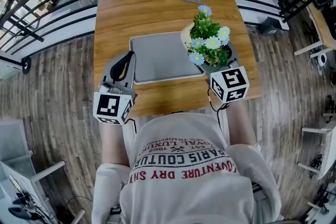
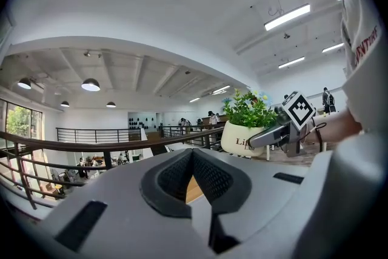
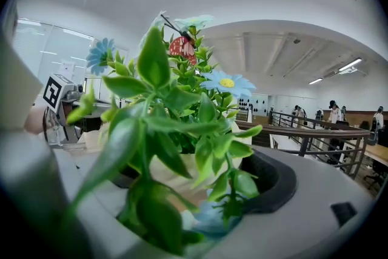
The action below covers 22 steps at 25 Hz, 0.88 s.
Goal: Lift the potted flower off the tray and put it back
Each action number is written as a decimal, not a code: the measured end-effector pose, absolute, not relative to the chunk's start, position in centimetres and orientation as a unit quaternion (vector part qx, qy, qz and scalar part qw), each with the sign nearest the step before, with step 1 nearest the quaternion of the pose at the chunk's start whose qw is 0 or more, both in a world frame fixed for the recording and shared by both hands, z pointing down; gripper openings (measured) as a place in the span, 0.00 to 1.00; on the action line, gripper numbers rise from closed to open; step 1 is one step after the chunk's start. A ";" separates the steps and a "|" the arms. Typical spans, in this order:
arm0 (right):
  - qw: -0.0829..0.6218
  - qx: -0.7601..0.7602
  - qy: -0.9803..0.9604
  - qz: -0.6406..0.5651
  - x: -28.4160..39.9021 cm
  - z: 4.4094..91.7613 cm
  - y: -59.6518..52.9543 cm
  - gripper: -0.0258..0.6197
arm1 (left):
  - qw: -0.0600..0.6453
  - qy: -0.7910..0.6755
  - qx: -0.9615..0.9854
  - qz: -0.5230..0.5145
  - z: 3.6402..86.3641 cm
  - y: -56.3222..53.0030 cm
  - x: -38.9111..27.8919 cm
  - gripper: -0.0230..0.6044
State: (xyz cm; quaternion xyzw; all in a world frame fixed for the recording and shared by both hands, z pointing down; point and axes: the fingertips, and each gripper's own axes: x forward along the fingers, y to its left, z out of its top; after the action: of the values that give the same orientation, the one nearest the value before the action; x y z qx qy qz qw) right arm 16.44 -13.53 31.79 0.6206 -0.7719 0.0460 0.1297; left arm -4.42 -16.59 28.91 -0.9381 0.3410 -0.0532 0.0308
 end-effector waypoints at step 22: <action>0.194 0.411 -0.890 0.033 10.4 45.1 -19.8 0.77 | -0.053 0.410 -0.908 -0.075 37.5 -19.1 -3.6 0.06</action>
State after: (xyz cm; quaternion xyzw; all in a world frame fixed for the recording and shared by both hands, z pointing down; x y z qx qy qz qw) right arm 10.36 -19.80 45.07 0.4107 -0.8903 0.0331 0.1942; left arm -3.58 -19.08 37.47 -0.9075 0.4099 -0.0746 -0.0534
